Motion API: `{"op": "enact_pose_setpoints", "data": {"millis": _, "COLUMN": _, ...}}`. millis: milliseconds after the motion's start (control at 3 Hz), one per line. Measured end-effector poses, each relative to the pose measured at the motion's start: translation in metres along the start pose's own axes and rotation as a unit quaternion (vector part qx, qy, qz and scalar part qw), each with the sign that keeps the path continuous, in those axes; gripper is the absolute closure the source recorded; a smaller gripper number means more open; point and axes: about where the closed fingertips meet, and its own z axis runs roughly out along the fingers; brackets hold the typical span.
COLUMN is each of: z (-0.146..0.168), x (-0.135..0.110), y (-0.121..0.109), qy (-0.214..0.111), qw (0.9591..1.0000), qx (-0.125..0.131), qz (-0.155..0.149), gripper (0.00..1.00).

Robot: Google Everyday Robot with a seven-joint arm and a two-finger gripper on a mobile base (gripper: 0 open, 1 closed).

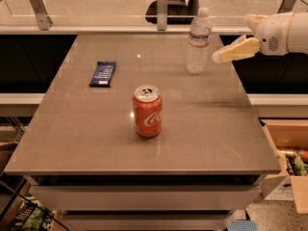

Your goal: Knock water bottle over

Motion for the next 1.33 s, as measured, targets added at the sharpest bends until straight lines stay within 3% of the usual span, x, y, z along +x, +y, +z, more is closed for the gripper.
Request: {"op": "enact_pose_setpoints", "data": {"millis": 1333, "z": 0.059, "x": 0.006, "y": -0.005, "qy": -0.038, "qw": 0.9988, "qx": -0.022, "qz": 0.02, "gripper": 0.0}}
